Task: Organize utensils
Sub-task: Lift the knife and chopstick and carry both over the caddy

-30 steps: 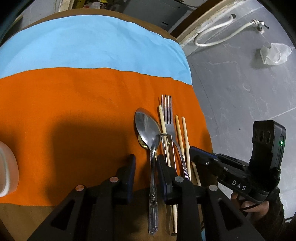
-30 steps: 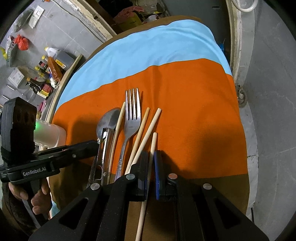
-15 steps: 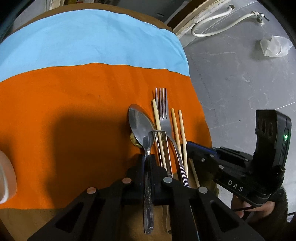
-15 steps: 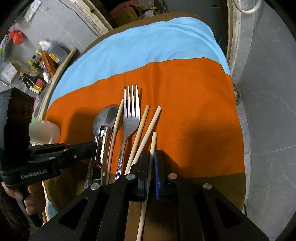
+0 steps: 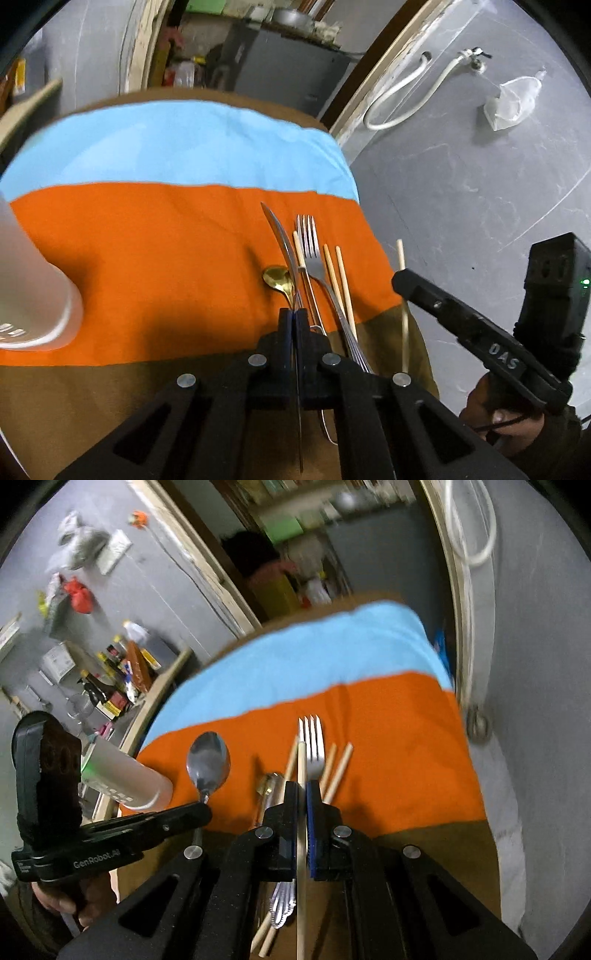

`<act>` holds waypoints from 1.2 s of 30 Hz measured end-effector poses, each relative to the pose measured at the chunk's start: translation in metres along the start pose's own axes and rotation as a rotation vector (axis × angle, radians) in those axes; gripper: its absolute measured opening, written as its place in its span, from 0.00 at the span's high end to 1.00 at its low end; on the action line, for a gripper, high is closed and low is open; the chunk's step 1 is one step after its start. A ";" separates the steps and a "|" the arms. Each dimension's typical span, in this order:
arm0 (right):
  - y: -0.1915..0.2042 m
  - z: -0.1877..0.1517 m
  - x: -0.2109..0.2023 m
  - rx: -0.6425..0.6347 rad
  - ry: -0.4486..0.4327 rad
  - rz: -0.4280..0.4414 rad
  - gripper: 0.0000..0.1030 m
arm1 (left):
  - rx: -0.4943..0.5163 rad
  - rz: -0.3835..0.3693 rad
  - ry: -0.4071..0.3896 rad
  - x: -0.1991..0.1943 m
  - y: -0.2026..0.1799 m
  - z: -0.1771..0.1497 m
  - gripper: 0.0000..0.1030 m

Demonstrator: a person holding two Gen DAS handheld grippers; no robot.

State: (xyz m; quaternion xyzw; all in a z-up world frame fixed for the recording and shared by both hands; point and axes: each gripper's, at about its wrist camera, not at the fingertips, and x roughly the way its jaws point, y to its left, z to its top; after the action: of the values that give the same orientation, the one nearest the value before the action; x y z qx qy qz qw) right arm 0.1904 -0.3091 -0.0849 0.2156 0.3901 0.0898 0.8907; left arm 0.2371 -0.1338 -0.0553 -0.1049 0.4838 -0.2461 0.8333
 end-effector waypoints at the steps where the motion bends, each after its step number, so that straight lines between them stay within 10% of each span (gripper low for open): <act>1: 0.003 0.000 -0.005 -0.001 -0.032 0.012 0.96 | 0.001 -0.002 -0.016 -0.004 -0.002 0.000 0.98; 20: 0.142 0.064 -0.068 -0.154 -0.552 0.311 0.96 | -0.017 0.150 -0.571 -0.181 0.032 0.036 0.98; 29: 0.223 0.082 -0.033 -0.162 -0.615 0.463 0.96 | -0.102 0.283 -0.715 -0.243 0.100 0.052 0.98; 36: 0.255 0.070 0.013 -0.190 -0.618 0.416 0.96 | -0.150 0.390 -0.758 -0.240 0.161 0.061 0.98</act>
State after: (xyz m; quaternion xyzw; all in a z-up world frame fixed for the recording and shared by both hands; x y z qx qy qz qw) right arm 0.2528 -0.0997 0.0639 0.2236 0.0414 0.2351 0.9450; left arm 0.2403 0.1237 0.0905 -0.1548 0.1707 0.0076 0.9731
